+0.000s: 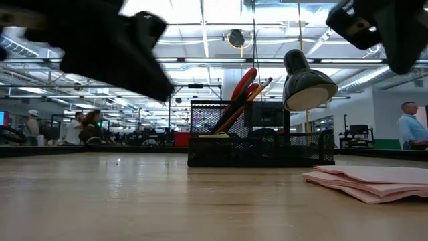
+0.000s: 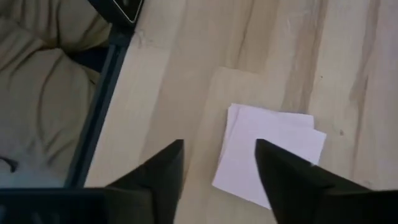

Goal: Pick and place office supplies into organizer
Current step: Put the pink sticky notes into the black desk organizer

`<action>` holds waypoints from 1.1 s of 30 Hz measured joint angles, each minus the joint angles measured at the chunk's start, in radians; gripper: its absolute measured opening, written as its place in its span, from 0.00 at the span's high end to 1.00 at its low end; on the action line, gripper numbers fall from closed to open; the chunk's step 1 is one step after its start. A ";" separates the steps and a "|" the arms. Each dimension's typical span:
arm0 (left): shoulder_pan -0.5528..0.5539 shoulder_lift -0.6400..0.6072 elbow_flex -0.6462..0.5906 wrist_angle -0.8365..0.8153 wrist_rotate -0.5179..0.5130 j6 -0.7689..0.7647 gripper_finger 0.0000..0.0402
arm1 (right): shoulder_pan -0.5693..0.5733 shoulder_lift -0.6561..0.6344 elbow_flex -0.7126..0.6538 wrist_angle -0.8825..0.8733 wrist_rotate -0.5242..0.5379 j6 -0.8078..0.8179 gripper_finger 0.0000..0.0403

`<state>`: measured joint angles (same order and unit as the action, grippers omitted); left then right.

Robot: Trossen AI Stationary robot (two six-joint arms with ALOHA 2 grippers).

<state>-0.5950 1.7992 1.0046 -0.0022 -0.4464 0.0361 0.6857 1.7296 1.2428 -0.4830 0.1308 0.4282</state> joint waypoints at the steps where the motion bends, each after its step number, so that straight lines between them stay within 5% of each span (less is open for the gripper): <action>1: 0.013 0.014 0.027 -0.024 0.000 0.008 0.90 | 0.000 0.001 0.000 -0.001 -0.001 0.004 0.51; 11: 0.118 0.043 0.142 -0.049 0.107 0.041 0.90 | -0.080 0.003 -0.019 -0.058 -0.111 0.060 0.25; 21: 0.115 0.043 0.149 -0.041 0.149 0.062 0.90 | -0.161 0.003 -0.200 0.171 -0.211 0.090 0.25; 33: 0.113 0.043 0.149 -0.049 0.149 0.061 0.90 | -0.244 0.003 -0.212 0.139 -0.210 0.071 0.25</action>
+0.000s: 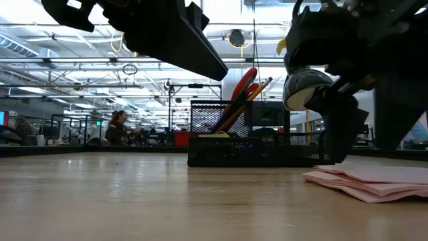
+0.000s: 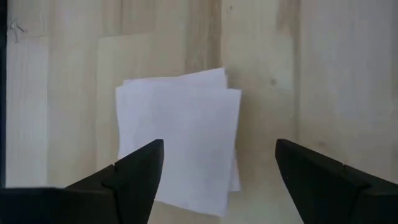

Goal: Pick and place office supplies into organizer
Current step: Put the pink sticky notes into the black desk organizer

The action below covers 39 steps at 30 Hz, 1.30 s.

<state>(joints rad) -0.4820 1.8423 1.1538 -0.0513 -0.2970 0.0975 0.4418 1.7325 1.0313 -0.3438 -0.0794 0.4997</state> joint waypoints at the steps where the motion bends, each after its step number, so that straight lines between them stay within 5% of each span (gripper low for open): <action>1: 0.000 0.000 0.000 -0.001 0.000 -0.001 0.90 | -0.002 0.002 0.000 0.001 0.000 -0.007 0.25; 16: 0.000 0.000 -0.001 -0.033 0.000 -0.024 0.90 | 0.012 0.087 0.004 0.024 -0.005 -0.014 0.28; 21: 0.000 0.000 -0.001 -0.037 0.000 -0.024 0.90 | 0.018 0.089 0.003 0.009 0.055 -0.005 0.45; 31: 0.000 0.000 -0.009 -0.087 -0.018 -0.032 0.90 | 0.024 0.092 0.002 0.012 0.078 -0.013 0.95; 39: 0.001 0.000 -0.042 -0.087 -0.037 -0.053 0.90 | 0.016 0.052 0.001 -0.005 0.048 -0.010 0.99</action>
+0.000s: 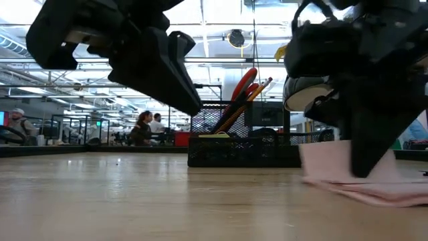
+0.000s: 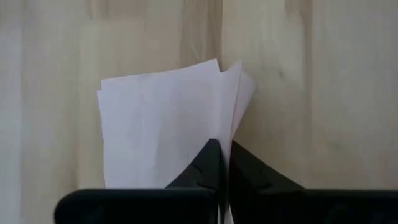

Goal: Pick and place office supplies into organizer
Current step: Put the pink sticky notes into the black desk organizer

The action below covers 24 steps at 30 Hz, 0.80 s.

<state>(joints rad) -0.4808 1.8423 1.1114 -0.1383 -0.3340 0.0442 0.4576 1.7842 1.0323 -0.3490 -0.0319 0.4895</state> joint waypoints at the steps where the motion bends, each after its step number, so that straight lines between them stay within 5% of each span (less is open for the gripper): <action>1: 0.000 0.000 -0.002 0.000 0.000 -0.001 0.90 | 0.001 -0.019 -0.002 -0.010 -0.002 -0.002 0.99; 24: 0.000 0.000 -0.003 -0.014 -0.011 0.017 0.90 | -0.080 -0.394 0.001 -0.208 0.141 -0.102 1.00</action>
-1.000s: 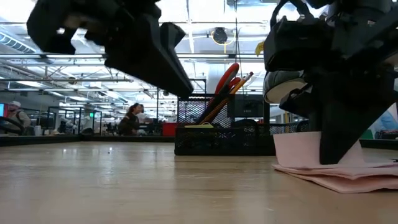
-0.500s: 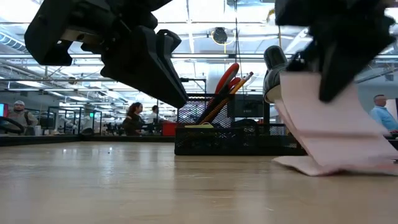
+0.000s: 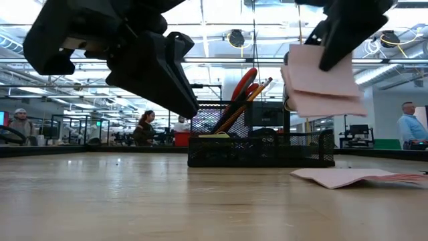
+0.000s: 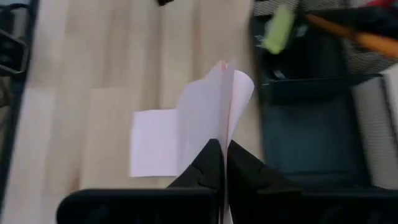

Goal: Pick and place office supplies into organizer
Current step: Put the pink sticky notes into the black desk organizer

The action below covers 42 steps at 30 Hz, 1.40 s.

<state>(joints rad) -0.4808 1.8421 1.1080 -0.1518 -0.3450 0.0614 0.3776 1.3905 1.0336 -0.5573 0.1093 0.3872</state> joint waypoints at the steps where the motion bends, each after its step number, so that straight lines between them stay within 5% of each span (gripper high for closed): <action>1: 0.000 -0.002 0.000 -0.003 -0.006 0.009 0.90 | -0.015 -0.008 0.000 -0.010 0.000 -0.013 1.00; 17: -0.060 -0.008 0.000 -0.010 -0.176 0.145 0.90 | -0.279 -0.032 0.000 -0.100 -0.032 -0.213 1.00; 42: -0.095 -0.087 0.001 -0.064 -0.208 0.087 0.90 | -0.338 0.111 0.000 -0.046 -0.061 -0.335 0.99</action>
<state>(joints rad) -0.5755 1.7554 1.1088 -0.2153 -0.5533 0.1484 0.0401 1.5015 1.0340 -0.6029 0.0482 0.0520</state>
